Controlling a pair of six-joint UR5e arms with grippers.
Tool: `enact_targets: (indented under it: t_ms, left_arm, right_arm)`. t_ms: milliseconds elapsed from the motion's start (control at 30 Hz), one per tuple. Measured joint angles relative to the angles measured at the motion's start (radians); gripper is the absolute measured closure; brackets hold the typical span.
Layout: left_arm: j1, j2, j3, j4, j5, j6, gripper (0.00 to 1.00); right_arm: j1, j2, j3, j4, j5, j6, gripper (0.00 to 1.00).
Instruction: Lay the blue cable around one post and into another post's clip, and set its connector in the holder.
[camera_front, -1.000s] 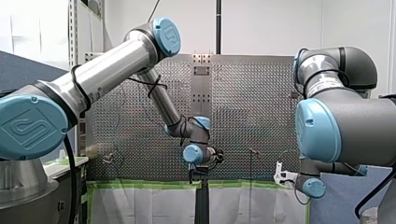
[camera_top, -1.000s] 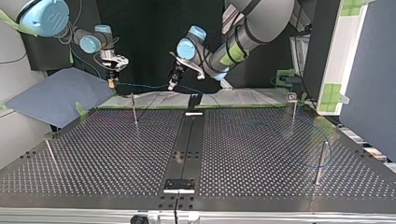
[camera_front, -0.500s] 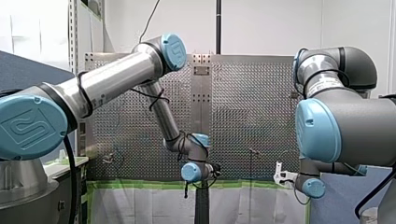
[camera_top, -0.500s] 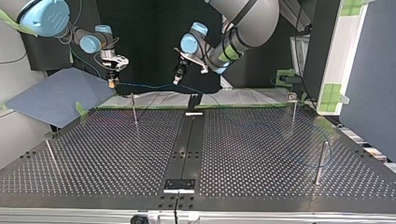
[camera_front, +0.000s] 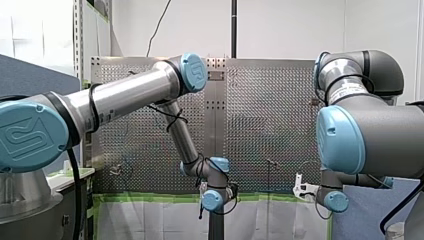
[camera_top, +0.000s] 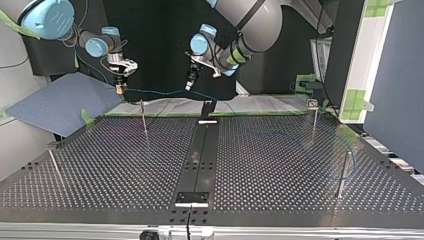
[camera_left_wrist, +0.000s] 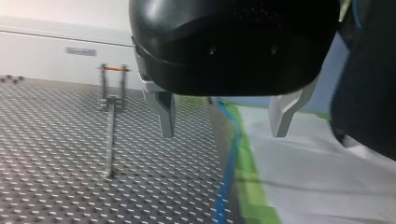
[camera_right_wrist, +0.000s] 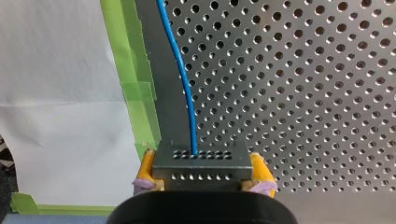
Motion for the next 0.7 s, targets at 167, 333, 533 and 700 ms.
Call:
enact_targets:
  t_ms: [167,333,533,700]
  left_arm:
    - [-0.012,-0.054,-0.025,0.015,-0.054,0.023,0.0]
    - [-0.015,-0.087,-0.069,0.056,-0.081,0.016,0.0]
    - [-0.038,-0.048,-0.126,0.111,-0.074,0.017,0.0]
    - [-0.059,-0.003,-0.16,0.119,-0.074,0.018,0.0]
  right_arm:
    - [0.0,0.0,0.0,-0.002,0.001,0.002,1.0]
    - [0.0,0.0,0.0,-0.005,0.001,0.003,1.0]
    - [0.0,0.0,0.0,-0.007,0.001,0.007,1.0]
    - [0.0,0.0,0.0,-0.008,0.003,0.012,1.0]
